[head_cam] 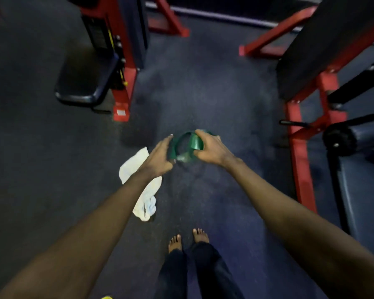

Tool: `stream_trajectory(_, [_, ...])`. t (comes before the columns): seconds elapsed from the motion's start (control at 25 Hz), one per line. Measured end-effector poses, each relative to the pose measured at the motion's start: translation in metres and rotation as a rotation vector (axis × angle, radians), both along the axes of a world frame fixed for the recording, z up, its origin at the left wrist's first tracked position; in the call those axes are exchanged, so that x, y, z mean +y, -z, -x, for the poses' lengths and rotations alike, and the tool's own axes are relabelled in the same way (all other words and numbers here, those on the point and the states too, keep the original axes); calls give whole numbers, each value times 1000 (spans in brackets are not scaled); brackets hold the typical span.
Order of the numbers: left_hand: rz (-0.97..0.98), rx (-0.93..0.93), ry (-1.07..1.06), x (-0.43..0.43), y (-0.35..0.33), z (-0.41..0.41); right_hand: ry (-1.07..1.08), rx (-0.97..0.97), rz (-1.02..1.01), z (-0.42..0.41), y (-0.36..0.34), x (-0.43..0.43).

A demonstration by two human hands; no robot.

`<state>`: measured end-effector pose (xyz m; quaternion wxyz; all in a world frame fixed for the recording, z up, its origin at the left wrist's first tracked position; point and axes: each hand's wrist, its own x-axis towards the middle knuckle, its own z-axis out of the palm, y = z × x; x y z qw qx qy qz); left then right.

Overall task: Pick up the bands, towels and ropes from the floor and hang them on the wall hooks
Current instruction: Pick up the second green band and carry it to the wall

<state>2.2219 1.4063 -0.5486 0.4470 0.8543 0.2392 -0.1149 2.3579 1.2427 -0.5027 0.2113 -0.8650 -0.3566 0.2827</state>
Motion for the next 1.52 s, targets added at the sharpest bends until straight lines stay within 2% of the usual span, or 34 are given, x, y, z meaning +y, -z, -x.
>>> stream_trajectory(0.16, [-43, -168, 175, -16, -125, -37, 51, -96, -140, -12, -141, -23])
stream_trajectory(0.24, [-36, -260, 202, -30, -173, -55, 55, -142, -169, -15, -190, -37])
stream_trajectory(0.36, [34, -249, 253, -69, -245, -75, 126, -155, -243, -14, -247, -72])
stream_trajectory(0.6, [25, -379, 140, -149, -336, -105, 326, -254, -373, -17, -295, -158])
stream_trajectory(0.72, [36, -377, 232, -192, -376, -118, 371, -206, -271, -16, -275, -211])
stream_trajectory(0.84, [34, -298, 370, -219, -397, -125, 522, -63, -257, 2, -243, -265])
stream_trajectory(1.0, [133, -244, 647, -249, -403, -127, 874, 49, -567, 21, -260, -309])
stream_trajectory(1.12, [171, -223, 744, -282, -407, -124, 1067, -67, -731, 35, -299, -343])
stream_trajectory(1.2, [298, -245, 778, -302, -404, -119, 1125, -167, -718, 53, -326, -371])
stream_trajectory(1.36, [482, -479, 797, -361, -398, -103, 1170, -343, -608, 101, -365, -432])
stream_trajectory(1.52, [313, -739, 843, -443, -413, -95, 1243, -487, -473, 153, -393, -500])
